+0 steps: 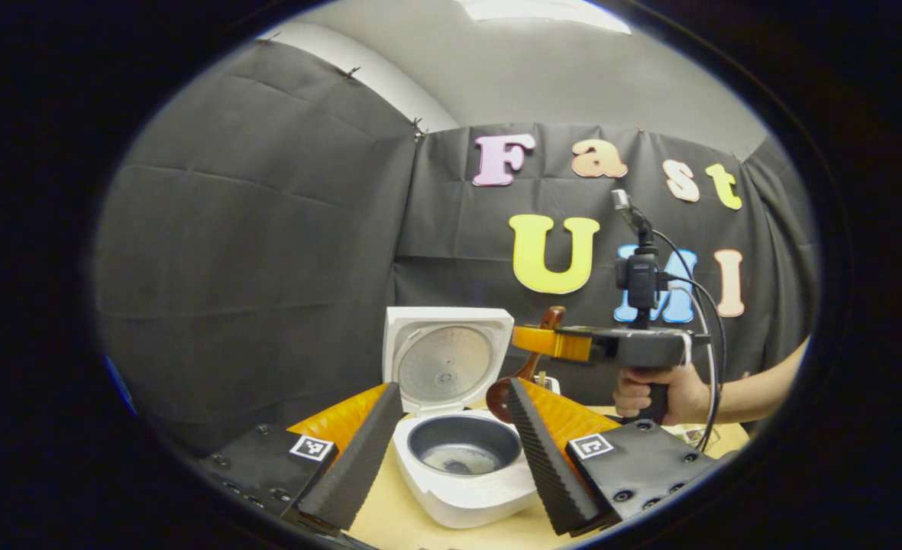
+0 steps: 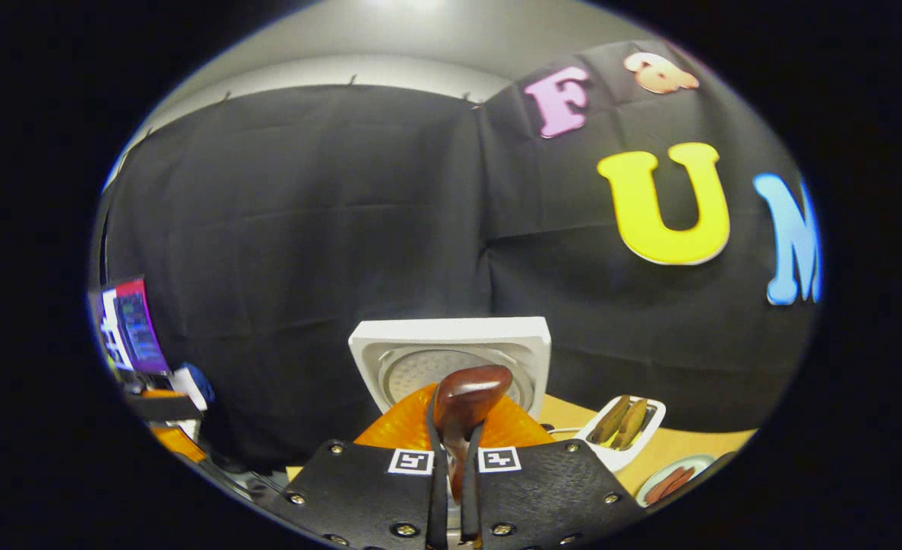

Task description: Close the left gripper, press the button to open the rice cooker; take a wooden spoon from the chopstick holder with the right hand, scoop a spoonful of rice and pour it into the rice cooker, then put the wooden spoon back into the chopstick holder.

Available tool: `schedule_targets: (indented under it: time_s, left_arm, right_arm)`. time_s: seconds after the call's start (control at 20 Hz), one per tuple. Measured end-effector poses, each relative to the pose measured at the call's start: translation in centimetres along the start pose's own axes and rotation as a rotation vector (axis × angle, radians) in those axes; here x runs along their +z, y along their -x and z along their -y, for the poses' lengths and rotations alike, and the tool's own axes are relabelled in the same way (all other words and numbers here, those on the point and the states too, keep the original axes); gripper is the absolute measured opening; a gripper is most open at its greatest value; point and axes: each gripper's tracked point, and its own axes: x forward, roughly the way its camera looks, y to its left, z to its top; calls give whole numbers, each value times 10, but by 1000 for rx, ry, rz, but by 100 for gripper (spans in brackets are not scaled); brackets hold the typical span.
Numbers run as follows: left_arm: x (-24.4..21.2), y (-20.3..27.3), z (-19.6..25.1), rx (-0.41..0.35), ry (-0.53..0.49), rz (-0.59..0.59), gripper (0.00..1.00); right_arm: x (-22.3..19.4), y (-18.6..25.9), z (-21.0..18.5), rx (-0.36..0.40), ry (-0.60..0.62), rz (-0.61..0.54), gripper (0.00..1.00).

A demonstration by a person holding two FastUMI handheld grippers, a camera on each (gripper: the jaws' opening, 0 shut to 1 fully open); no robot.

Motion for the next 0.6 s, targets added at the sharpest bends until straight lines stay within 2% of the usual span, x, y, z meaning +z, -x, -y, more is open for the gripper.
schedule_targets:
  time_s: [0.15,0.35,0.4,0.6]
  left_arm:
    - [0,-9,22,-45,0,-2,96]
    - [9,-25,62,-134,-1,4,96]
    - [18,-52,77,-160,11,5,96]
    - [23,-66,119,-241,30,13,96]
  right_arm:
    - [13,30,28,-49,-143,29,7]
    - [30,78,61,-127,-234,78,7]
    - [32,91,70,-151,-258,88,7]
    - [42,143,101,-247,-259,131,7]
